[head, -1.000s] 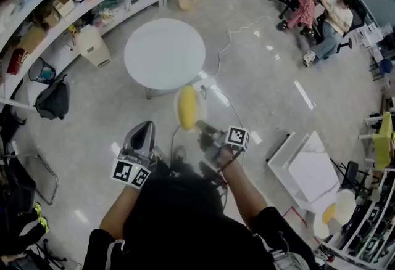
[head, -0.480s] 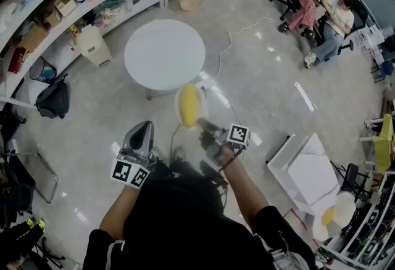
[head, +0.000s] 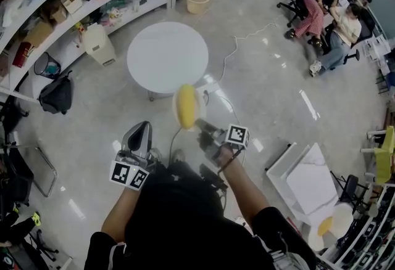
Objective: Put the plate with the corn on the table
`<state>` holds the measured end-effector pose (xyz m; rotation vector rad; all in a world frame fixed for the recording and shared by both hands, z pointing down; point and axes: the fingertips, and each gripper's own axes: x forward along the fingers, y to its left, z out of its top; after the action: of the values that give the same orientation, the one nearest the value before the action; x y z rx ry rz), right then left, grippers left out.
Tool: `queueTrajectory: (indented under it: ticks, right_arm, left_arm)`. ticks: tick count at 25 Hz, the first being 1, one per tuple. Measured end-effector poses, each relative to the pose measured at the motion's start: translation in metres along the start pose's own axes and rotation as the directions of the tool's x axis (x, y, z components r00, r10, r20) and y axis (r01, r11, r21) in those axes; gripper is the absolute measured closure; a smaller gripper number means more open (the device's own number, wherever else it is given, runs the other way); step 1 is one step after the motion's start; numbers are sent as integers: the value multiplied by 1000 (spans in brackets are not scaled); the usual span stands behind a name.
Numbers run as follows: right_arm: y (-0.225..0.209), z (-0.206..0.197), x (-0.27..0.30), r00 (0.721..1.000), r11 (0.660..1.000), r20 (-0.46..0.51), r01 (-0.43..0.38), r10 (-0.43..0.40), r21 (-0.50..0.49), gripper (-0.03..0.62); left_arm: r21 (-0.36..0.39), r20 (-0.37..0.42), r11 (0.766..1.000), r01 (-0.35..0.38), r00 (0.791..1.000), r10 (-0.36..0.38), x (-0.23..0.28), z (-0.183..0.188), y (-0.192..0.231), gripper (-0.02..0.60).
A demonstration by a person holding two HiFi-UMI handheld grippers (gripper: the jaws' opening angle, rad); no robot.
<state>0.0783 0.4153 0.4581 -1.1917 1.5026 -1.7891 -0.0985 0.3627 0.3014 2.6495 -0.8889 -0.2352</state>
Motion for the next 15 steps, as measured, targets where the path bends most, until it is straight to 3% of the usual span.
queueTrajectory:
  ticks: [15]
  right_arm:
    - [5, 24, 31, 1000, 1000, -18, -3, 3, -4, 557]
  left_arm:
    - [-2, 10, 1000, -7, 1000, 7, 26, 1, 24, 580]
